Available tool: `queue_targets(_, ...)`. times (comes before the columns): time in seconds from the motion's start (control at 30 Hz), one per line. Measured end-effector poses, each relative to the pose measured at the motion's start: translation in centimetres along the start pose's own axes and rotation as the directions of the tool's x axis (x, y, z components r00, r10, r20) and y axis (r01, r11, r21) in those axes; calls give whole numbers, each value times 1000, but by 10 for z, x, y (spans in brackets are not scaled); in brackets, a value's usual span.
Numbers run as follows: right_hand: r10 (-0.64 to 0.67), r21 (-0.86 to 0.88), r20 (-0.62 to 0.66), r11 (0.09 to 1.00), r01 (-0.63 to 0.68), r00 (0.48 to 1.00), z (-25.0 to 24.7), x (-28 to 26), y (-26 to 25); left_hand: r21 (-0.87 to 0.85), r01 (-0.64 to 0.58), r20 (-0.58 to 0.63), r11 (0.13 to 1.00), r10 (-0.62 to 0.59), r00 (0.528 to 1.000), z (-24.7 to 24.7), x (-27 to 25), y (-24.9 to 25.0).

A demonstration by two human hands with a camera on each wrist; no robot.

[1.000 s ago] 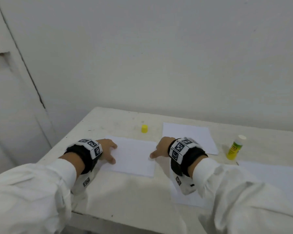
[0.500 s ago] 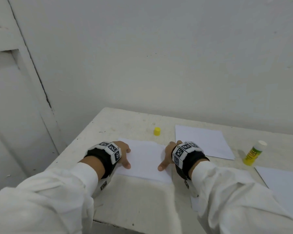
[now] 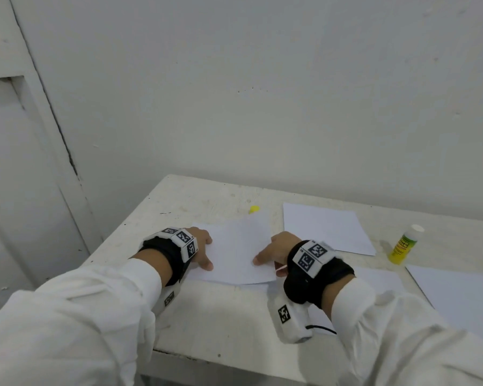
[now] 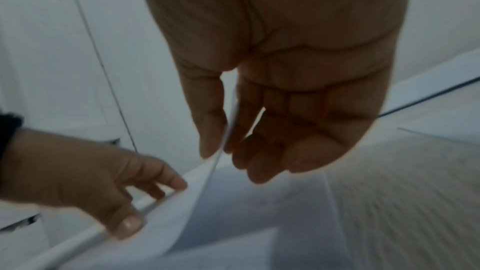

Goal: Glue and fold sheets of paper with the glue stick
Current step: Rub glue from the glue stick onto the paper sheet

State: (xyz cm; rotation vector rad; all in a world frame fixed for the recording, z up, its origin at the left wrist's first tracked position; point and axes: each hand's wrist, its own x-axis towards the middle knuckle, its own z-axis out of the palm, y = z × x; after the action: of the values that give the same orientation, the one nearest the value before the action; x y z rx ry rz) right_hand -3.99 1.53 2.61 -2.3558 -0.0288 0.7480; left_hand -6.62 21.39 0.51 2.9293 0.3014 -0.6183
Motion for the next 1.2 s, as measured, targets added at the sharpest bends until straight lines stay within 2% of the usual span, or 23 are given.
queue_targets(0.17, -15, 113, -34, 993, 19, 999, 11, -8, 11, -109, 25, -171, 994, -44, 984, 4, 0, -6)
queue_targets(0.3, -51, 145, -16, 988, 53, 999, 10, -14, 16, -291, 78, -175, 954, -134, 976, -5, 2, -24)
queue_targets(0.4, -63, 161, -27, 985, 66, 998, 12, -15, 17, -421, 21, -174, 907, -104, 979, -13, -3, -40)
queue_targets(0.53, -26, 153, -59, 988, 35, 998, 13, -15, 19, -648, -103, -256, 754, -90, 962, -13, -7, -55)
queue_targets(0.6, -13, 184, -67, 983, 25, 998, 13, -13, 20, -748, -108, -221, 655, -92, 971, -9, -10, -58)
queue_targets(0.63, -6, 192, -74, 981, 20, 997, 13, -12, 20, -770, -90, -174, 632, -72, 982, -6, -12, -58)
queue_targets(0.7, 5, 209, -91, 978, 15, 996, 13, -10, 21, -741, -39, -70, 671, -19, 997, 0, -16, -56)
queue_targets(0.77, 14, 234, -99, 972, 9, 995, 13, -10, 20, -644, -3, 7, 765, 10, 1000, 3, -16, -55)
queue_targets(0.87, 41, 350, -67, 937, -15, 997, 14, -9, 19, -558, 4, 10, 830, 2, 1000, 4, -16, -55)
queue_targets(1.0, 25, 370, -53, 929, -4, 998, 15, -9, 20, -581, 8, -30, 814, -31, 999, 6, -17, -54)
queue_targets(1.13, -10, 405, -54, 914, 31, 998, 15, -9, 21, -691, 38, -71, 722, -120, 990, 10, -23, -51)
queue_targets(1.2, -19, 401, -51, 915, 38, 999, 16, -11, 21, -690, 26, -123, 724, -152, 981, 11, -28, -48)
